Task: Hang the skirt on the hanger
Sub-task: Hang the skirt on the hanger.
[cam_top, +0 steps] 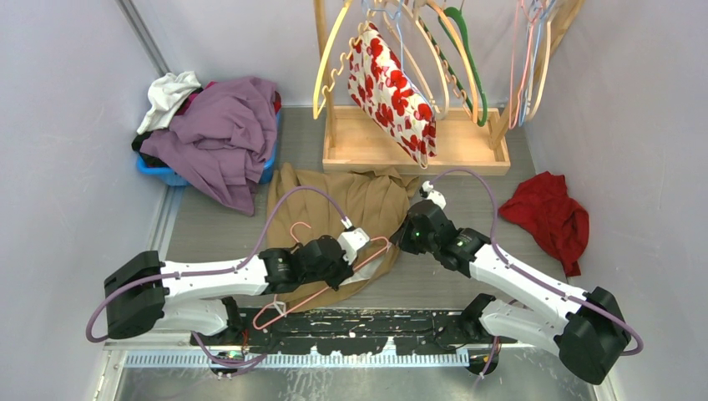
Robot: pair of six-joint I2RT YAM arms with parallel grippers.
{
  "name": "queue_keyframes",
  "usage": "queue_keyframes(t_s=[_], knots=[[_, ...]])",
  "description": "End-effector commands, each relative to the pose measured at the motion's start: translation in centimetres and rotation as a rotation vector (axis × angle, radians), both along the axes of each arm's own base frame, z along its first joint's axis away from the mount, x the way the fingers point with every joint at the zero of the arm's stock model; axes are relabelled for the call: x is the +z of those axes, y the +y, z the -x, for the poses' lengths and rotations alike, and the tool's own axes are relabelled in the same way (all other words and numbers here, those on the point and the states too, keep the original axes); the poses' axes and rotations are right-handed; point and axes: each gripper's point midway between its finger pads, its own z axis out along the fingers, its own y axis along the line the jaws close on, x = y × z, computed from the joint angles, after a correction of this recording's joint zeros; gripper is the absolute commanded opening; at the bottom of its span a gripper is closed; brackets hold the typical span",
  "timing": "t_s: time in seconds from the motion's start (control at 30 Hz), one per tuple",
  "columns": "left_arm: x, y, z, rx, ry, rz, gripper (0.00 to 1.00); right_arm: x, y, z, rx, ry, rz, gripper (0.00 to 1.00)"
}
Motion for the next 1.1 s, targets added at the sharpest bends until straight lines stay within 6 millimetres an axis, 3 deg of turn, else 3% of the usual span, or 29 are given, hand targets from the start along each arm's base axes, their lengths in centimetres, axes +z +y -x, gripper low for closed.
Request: queue_keyframes(t_s=[0.0, 0.5, 1.07], knots=[[1.1, -1.1, 0.3, -0.01, 0.004, 0.066, 0.0, 1.5, 0.8, -1.0, 0.0, -0.051, -0.042, 0.01], [0.1, -0.8, -0.2, 0.022, 0.003, 0.02, 0.0, 2.2, 0.6, -0.7, -0.002, -0.059, -0.063, 0.01], [1.3, -1.2, 0.7, -0.013, 0.008, 0.096, 0.0, 1.8, 1.1, -1.0, 0.003, -0.052, -0.062, 0.01]])
